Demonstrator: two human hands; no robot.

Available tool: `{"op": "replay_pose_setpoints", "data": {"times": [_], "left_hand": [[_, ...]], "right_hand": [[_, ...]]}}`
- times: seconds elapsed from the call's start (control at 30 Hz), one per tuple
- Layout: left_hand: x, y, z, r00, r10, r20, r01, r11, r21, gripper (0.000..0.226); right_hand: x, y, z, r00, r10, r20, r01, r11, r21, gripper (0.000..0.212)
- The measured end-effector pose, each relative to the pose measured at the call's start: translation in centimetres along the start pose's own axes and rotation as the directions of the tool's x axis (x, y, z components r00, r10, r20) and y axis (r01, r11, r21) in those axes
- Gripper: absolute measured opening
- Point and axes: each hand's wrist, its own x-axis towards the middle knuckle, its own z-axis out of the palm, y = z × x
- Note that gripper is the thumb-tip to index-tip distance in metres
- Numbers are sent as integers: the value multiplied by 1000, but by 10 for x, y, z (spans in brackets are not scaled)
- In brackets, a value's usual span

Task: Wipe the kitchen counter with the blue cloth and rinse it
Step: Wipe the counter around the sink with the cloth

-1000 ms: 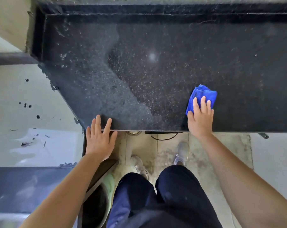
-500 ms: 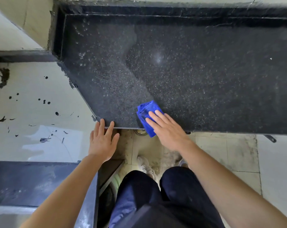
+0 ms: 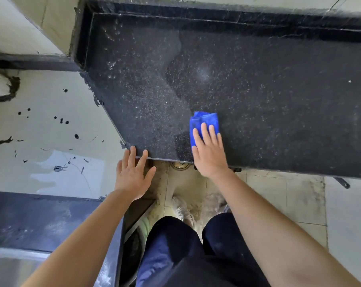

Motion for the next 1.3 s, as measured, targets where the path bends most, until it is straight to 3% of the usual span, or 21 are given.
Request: {"op": "replay_pose_setpoints", "data": {"times": [0.1, 0.23, 0.3, 0.43, 0.5, 0.6, 0.73, 0.83, 0.93, 1.03, 1.17, 1.3], "left_hand": [[-2, 0, -5, 1000, -15, 3, 15, 1000, -21, 65], [-3, -3, -7, 998, -18, -61, 16, 999, -36, 63], [-4, -6, -7, 992, -40, -119, 34, 998, -52, 63], [-6, -20, -3, 985, -117, -129, 104, 989, -102, 66], [-6, -26, 1, 992, -99, -75, 93, 992, -80, 67], [-4, -28, 4, 994, -95, -46, 90, 991, -99, 67], [-4, -29, 0, 994, -109, -20, 105, 983, -151, 62], [-5, -35, -10, 992, -109, -56, 93, 966, -241, 58], [-4, -43, -20, 980, -125, -157, 72, 949, -306, 57], [-3, -46, -19, 979, -135, -153, 95, 965, -243, 59], [-2, -51, -10, 988, -134, -72, 120, 978, -172, 60], [2, -57, -1, 992, -118, -48, 108, 979, -176, 65]], "right_hand": [[-10, -46, 14, 967, -236, 97, 242, 969, -55, 58], [-2, -10, 3, 934, -342, 105, 351, 932, -90, 58], [5, 28, -9, 964, -254, 76, 261, 959, -111, 58], [25, 98, -44, 989, 133, 63, -129, 990, -65, 57], [36, 101, -50, 969, 229, 95, -226, 973, -43, 57], [41, 51, -32, 948, 317, 29, -317, 948, 12, 58], [16, -55, 11, 1000, -2, 26, 3, 999, -38, 58], [0, -112, 31, 975, -196, 109, 206, 974, -96, 63], [3, -106, 25, 950, -282, 131, 296, 951, -94, 62], [16, -58, 3, 917, -365, 160, 387, 911, -139, 56], [42, 17, -32, 996, -15, 85, 26, 990, -137, 55], [70, 55, -53, 966, 202, 159, -184, 976, -120, 56]]}}
